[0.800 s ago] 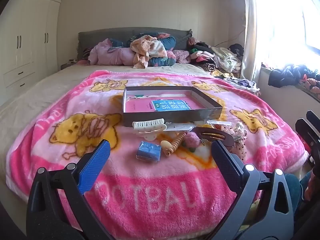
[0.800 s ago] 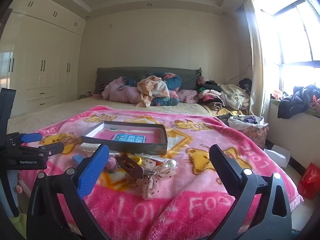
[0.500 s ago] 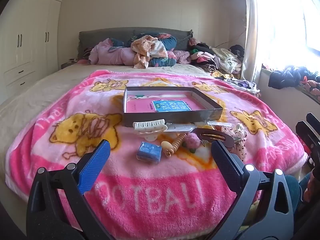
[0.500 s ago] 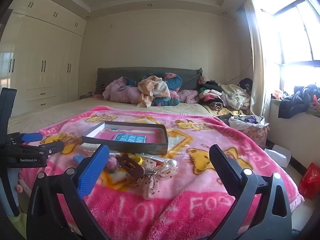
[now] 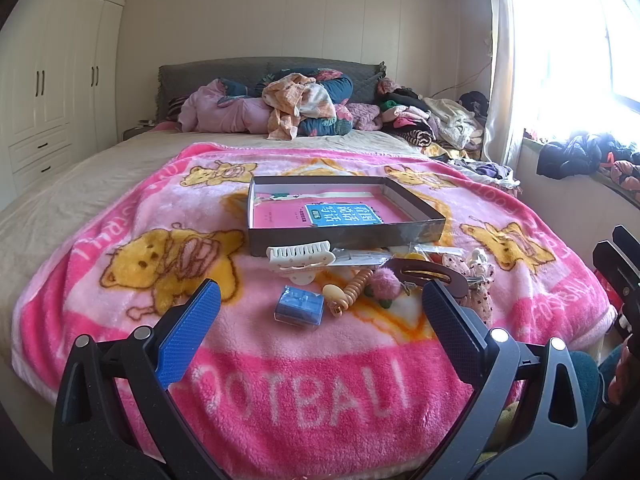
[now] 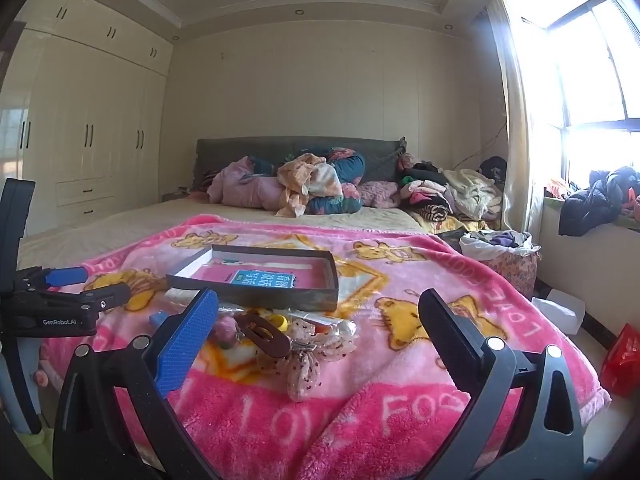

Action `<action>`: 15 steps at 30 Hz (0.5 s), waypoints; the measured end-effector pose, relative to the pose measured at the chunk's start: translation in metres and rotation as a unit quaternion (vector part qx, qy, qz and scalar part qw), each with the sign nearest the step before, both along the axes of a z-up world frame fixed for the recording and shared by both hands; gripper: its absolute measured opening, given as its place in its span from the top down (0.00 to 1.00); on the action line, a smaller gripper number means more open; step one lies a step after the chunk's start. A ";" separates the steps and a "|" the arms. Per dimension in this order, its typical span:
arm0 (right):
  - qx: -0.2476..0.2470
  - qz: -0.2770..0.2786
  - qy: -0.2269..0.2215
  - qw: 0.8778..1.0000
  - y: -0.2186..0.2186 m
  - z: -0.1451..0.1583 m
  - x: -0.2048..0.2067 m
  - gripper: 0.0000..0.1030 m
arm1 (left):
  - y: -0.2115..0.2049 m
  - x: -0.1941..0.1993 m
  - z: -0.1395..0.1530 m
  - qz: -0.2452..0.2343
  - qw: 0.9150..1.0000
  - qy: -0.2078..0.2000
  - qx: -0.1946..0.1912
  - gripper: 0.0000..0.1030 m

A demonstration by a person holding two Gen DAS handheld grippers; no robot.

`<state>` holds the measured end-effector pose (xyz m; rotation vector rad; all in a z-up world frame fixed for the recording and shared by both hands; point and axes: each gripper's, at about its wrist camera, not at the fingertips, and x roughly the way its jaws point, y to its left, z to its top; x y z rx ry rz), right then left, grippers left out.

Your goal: Organize jewelry

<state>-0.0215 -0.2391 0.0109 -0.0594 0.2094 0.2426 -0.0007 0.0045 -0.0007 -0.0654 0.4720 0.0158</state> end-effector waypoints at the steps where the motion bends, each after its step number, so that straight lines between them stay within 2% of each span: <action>1: -0.001 0.000 -0.001 1.000 0.001 0.001 0.000 0.05 | 0.000 0.000 0.000 0.000 1.000 0.000 0.000 0.10; 15: 0.002 0.002 -0.002 1.000 0.005 0.004 0.001 0.05 | 0.001 0.000 -0.001 0.000 1.000 0.000 0.000 0.10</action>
